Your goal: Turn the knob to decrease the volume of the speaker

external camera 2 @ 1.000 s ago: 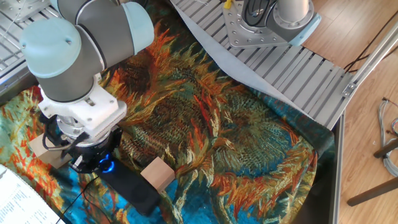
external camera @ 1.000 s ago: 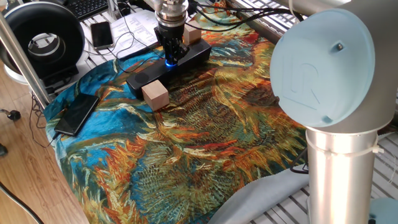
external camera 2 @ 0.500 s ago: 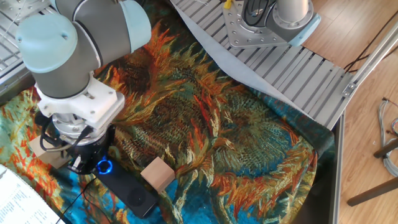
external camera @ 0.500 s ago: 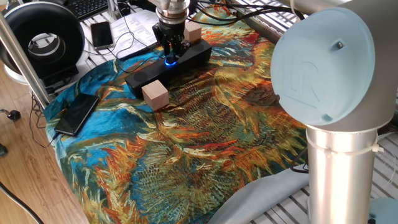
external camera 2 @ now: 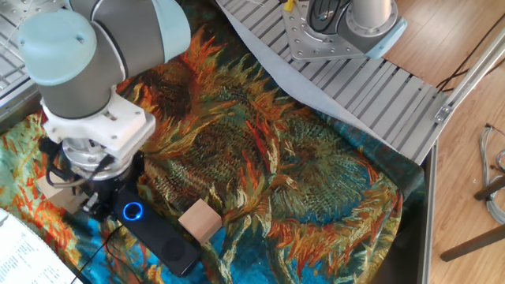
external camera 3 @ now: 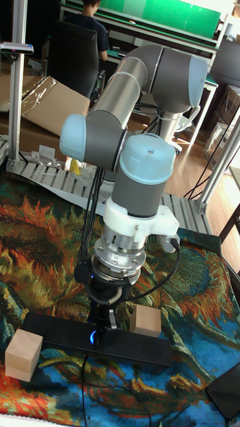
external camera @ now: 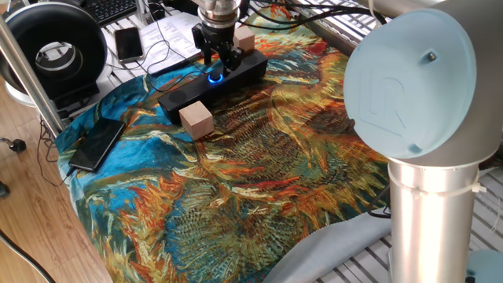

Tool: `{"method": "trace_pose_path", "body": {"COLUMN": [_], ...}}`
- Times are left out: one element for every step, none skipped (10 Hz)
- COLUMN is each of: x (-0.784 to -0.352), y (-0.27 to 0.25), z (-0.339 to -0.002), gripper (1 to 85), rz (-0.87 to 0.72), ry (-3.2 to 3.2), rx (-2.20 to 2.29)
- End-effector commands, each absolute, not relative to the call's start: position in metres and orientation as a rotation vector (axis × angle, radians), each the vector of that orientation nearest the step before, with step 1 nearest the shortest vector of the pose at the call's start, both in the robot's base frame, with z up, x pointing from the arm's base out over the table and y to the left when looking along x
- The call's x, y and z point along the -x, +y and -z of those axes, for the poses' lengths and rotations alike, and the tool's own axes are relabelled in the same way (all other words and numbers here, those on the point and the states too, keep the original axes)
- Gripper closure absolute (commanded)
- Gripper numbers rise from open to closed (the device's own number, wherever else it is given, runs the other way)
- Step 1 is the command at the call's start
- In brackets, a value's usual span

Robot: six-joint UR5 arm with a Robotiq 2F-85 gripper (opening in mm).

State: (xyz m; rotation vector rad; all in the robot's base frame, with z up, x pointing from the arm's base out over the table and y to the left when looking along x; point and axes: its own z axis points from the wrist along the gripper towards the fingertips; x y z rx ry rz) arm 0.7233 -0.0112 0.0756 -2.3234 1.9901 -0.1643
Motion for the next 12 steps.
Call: {"method": "trace_pose_path", "body": {"x": [-0.717, -0.706, -0.704, -0.705, -0.708, -0.7, -0.696, -0.69, -0.687, -0.685, -0.681, -0.677], "y": [-0.011, -0.013, -0.015, -0.021, -0.031, -0.023, -0.027, -0.027, -0.029, -0.032, -0.033, -0.03], "z": [-0.092, -0.097, -0.104, -0.11, -0.116, -0.116, -0.116, -0.117, -0.116, -0.117, -0.118, -0.117], "gripper": [36.7, 44.0, 60.7, 64.7, 79.3, 80.3, 80.3, 83.0, 83.3, 83.3, 83.3, 83.3], "rz": [0.125, 0.089, 0.099, 0.138, 0.199, 0.121, 0.124, 0.085, 0.075, 0.083, 0.068, 0.022], "ry": [2.266, 2.389, 2.448, 2.502, 2.565, 2.612, 2.645, 2.723, 2.777, 2.819, 2.871, 2.899], "rx": [2.007, 1.891, 1.793, 1.697, 1.58, 1.51, 1.489, 1.374, 1.28, 1.192, 1.04, 0.929]}}
